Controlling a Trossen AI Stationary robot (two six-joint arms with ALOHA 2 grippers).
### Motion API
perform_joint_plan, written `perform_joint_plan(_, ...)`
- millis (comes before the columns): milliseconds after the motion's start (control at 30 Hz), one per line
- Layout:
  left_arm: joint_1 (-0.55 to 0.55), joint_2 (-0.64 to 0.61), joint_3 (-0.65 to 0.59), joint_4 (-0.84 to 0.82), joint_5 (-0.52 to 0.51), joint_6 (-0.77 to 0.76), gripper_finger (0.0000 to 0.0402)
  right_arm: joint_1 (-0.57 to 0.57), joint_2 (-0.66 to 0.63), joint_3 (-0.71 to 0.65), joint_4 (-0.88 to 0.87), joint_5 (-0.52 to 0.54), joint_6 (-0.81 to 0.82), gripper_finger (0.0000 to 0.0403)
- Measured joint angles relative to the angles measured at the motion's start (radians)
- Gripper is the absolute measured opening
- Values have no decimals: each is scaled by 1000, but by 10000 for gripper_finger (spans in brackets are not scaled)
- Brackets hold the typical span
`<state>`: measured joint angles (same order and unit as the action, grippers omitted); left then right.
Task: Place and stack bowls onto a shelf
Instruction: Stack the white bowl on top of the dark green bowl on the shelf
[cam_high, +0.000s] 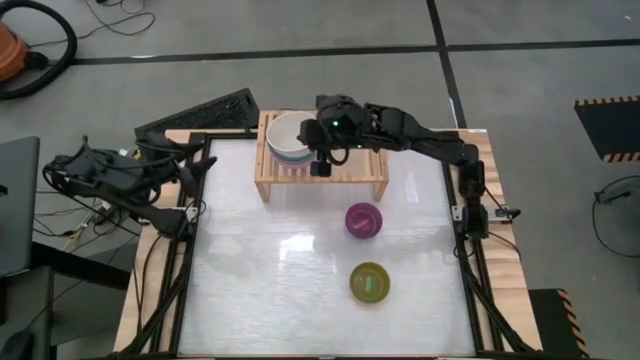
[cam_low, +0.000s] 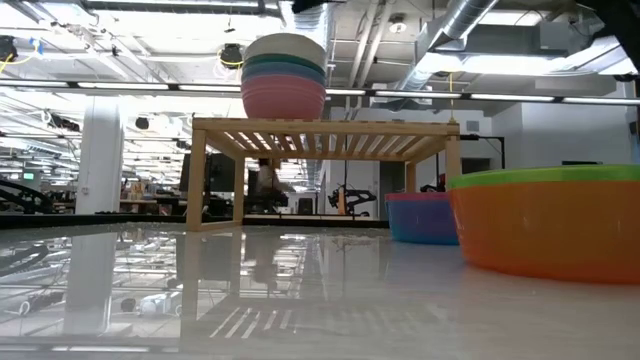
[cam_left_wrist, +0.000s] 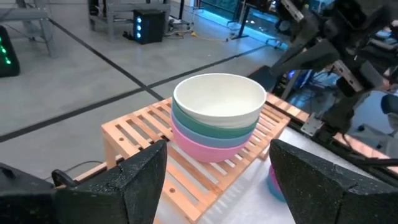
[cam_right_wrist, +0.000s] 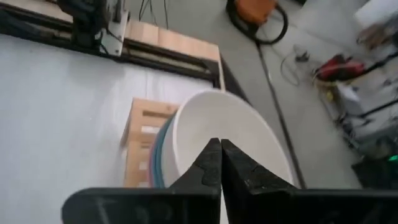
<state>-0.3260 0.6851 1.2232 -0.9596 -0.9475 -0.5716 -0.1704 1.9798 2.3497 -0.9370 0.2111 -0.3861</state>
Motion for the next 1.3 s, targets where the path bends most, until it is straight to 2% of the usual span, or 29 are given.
perform_joint_plan(167,0,4,0,0,-1,3,268,0,38,-1,-56,0,23,51)
perform_joint_plan(467,0,2,0,2,-2,-15,268,14,27,-15,-71,24,-27,19)
perform_joint_plan(667,0,10,0,46,7,15,268,43,-57,3,-86,48,-11,68)
perform_joint_plan(767,0,13,0,46,-11,30,268,38,-58,1,-92,86,1,78)
perform_joint_plan(1000,0,13,0,46,-19,33,268,-16,-28,-7,-179,63,31,62)
perform_joint_plan(1300,0,13,0,45,-18,27,268,-35,-27,-100,-151,49,30,54)
